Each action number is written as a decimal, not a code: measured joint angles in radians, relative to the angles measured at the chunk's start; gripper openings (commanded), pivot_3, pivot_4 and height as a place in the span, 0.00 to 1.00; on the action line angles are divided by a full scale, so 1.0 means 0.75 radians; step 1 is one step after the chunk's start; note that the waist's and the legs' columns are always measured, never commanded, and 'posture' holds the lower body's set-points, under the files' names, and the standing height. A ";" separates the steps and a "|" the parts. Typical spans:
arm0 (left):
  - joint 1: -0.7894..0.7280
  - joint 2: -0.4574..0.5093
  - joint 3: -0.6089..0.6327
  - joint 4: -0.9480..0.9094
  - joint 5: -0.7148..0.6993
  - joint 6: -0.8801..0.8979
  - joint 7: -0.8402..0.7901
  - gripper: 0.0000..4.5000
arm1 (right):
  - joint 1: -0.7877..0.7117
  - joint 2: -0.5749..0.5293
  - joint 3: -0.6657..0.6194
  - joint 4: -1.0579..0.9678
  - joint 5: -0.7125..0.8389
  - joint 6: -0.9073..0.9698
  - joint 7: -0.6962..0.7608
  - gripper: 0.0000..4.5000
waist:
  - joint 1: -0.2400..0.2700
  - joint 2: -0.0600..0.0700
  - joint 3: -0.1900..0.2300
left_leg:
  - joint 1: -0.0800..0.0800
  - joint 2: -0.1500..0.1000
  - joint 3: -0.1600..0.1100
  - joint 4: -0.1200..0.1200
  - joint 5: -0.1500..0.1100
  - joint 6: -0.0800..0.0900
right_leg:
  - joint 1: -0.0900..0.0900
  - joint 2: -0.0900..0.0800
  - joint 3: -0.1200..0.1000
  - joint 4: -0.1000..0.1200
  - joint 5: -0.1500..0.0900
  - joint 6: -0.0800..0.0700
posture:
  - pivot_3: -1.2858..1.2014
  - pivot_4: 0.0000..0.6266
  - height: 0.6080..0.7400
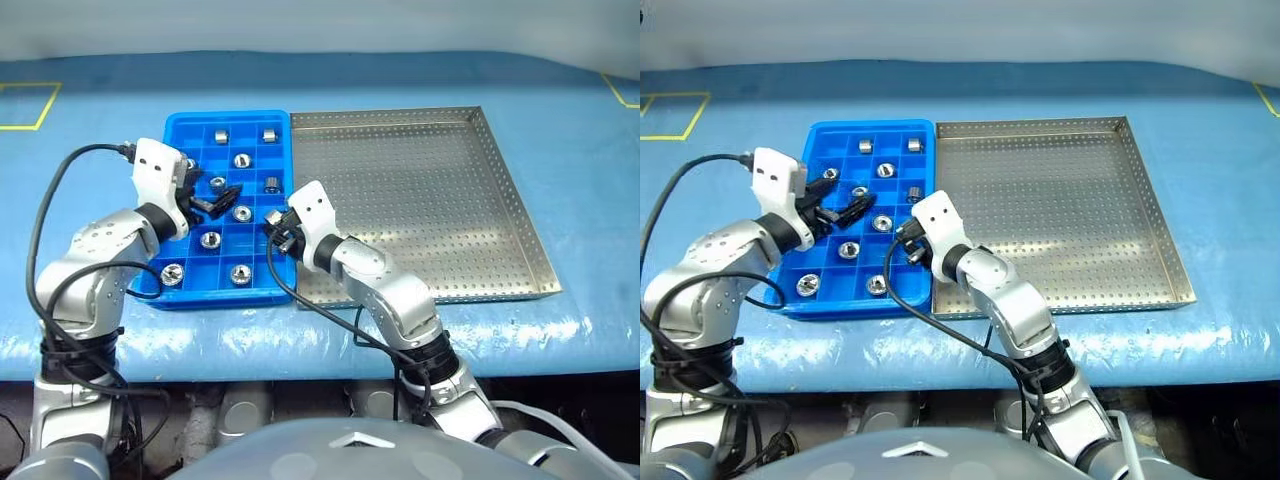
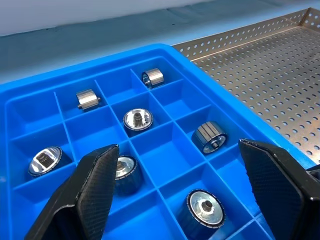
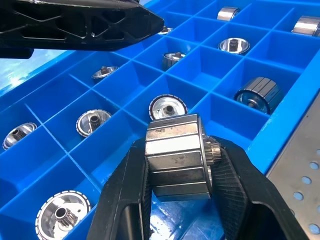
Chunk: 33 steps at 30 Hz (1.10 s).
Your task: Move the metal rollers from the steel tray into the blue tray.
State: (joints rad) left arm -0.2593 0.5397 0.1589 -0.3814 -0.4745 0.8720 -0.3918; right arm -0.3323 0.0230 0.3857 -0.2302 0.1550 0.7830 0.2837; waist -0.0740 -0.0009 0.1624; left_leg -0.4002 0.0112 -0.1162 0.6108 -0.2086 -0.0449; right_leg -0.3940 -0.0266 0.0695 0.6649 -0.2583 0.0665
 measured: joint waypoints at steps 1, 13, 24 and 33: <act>0.003 -0.005 -0.001 -0.013 -0.001 0.002 0.001 0.93 | 0.000 -0.001 -0.002 0.003 0.000 -0.002 0.002 0.46 | 0.000 0.000 0.000 | 0.000 0.001 0.000 0.000 0.000 0.000 | 0.000 0.001 0.000 0.000 0.000 0.000 | 0.51 0.24 1.00; -0.014 -0.057 -0.065 -0.015 -0.006 0.005 -0.013 0.93 | 0.007 -0.060 -0.084 -0.122 -0.016 -0.057 -0.038 0.70 | 0.001 0.000 0.000 | 0.000 0.000 0.000 0.001 0.000 -0.001 | 0.000 0.001 0.000 0.001 0.000 0.000 | 0.50 0.24 1.00; -0.089 -0.093 -0.310 0.112 0.055 -0.134 -0.173 0.93 | 0.138 -0.771 -0.373 -0.336 0.072 -0.109 0.380 1.00 | -0.024 0.001 0.000 | 0.001 0.001 0.002 0.001 -0.001 0.002 | 0.001 0.002 0.001 -0.001 -0.001 0.000 | 0.47 0.24 1.00; -0.091 -0.132 -0.438 0.125 0.085 -0.247 -0.315 0.93 | 0.235 -0.822 -0.432 -0.317 0.111 -0.102 0.411 1.00 | -0.043 0.000 0.000 | 0.001 0.000 0.003 0.004 -0.001 0.002 | 0.002 0.002 0.003 0.000 -0.003 0.006 | 0.46 0.24 1.00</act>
State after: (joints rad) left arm -0.3275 0.4409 -0.1692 -0.2876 -0.4109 0.6871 -0.6276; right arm -0.1563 -0.5939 0.0616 -0.4679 0.2385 0.7069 0.5916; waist -0.1061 -0.0006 0.1624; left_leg -0.3996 0.0115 -0.1138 0.6140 -0.2092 -0.0436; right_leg -0.3925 -0.0255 0.0717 0.6650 -0.2607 0.0713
